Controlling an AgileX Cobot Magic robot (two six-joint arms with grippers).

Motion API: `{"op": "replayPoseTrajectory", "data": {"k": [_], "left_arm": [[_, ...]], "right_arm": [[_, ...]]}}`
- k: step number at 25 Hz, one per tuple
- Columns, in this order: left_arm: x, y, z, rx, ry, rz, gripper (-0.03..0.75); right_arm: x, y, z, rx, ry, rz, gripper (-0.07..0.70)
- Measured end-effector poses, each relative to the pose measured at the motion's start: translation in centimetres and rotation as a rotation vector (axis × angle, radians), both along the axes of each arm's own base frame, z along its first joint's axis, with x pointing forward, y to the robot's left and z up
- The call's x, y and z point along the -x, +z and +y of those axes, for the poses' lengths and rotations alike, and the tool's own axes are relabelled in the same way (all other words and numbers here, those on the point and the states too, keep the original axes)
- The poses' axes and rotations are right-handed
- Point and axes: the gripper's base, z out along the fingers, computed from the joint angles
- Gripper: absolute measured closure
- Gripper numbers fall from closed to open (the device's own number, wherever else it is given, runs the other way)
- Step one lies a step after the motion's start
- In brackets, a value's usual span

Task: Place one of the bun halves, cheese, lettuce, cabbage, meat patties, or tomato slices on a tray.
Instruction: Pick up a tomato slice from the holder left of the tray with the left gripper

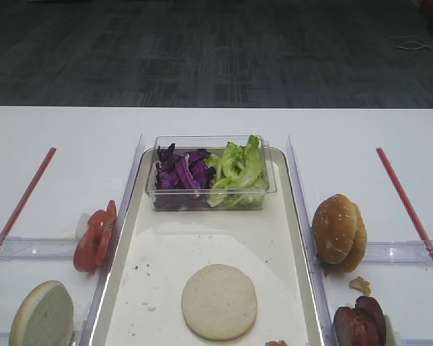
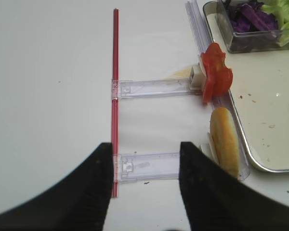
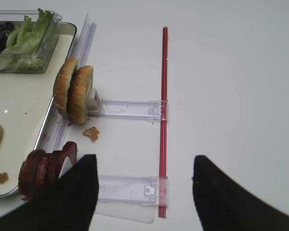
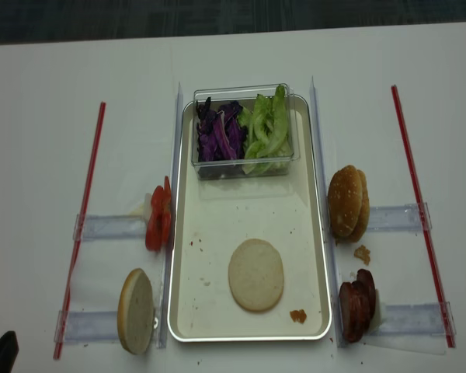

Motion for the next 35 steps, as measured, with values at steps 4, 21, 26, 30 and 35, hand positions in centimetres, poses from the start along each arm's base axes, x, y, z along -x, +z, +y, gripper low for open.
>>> {"op": "replayPoseTrajectory", "data": {"k": [4,21,26,30,35], "left_arm": [[0.0,0.0,0.0,0.0,0.0,0.0,0.412],[0.0,0.0,0.0,0.0,0.0,0.0,0.412],[0.0,0.0,0.0,0.001,0.001,0.0,0.412],[0.0,0.0,0.0,0.001,0.001,0.0,0.412],[0.0,0.0,0.0,0.001,0.001,0.0,0.412]], "right_arm": [[0.0,0.0,0.0,0.0,0.0,0.0,0.155],[0.0,0.0,0.0,0.0,0.0,0.0,0.155],[0.0,0.0,0.0,0.0,0.0,0.0,0.155],[0.0,0.0,0.0,0.0,0.0,0.0,0.155],[0.0,0.0,0.0,0.0,0.0,0.0,0.155]]}}
